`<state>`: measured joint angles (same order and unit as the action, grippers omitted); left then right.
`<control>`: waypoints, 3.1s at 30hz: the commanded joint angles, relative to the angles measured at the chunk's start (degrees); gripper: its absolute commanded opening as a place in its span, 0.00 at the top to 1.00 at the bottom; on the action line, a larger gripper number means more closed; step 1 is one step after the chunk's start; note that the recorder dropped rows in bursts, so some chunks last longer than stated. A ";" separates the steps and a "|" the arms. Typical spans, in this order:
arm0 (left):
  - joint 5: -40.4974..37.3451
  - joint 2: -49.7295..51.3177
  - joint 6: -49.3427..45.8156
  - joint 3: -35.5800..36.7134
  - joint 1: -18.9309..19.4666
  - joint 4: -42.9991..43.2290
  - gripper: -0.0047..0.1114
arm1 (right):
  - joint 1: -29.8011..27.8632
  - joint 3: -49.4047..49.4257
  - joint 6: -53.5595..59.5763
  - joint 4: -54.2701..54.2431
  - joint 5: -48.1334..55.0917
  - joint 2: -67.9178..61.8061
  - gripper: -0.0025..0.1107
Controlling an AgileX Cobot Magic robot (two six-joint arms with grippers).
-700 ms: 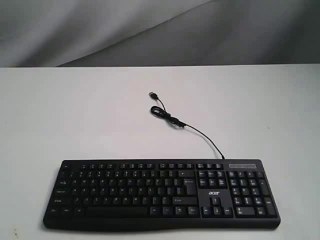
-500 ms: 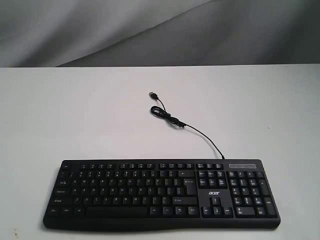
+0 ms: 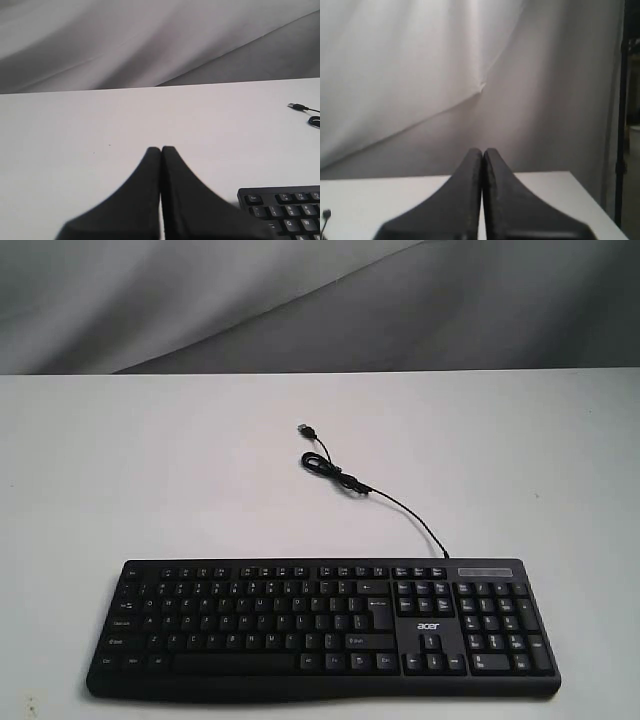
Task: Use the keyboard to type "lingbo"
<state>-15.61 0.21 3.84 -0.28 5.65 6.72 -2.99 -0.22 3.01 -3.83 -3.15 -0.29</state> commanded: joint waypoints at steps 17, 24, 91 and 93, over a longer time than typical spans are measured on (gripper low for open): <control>0.51 -0.21 0.12 0.28 0.06 -0.01 0.96 | -0.36 0.22 -16.98 -2.12 -32.61 0.29 0.98; 0.51 -0.21 0.12 0.28 0.06 -0.01 0.96 | -0.36 -8.02 -23.21 1.93 -21.28 -4.42 0.98; 0.51 -0.21 0.12 0.28 0.06 -0.01 0.96 | 41.00 -61.86 77.92 -47.86 38.39 -107.25 0.98; 0.51 -0.21 0.12 0.28 0.06 -0.01 0.96 | 41.66 -61.55 75.77 -45.02 37.91 -107.25 0.98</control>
<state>-15.61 0.21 3.84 -0.28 5.65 6.72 37.89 -62.29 81.12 -51.64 34.21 -107.66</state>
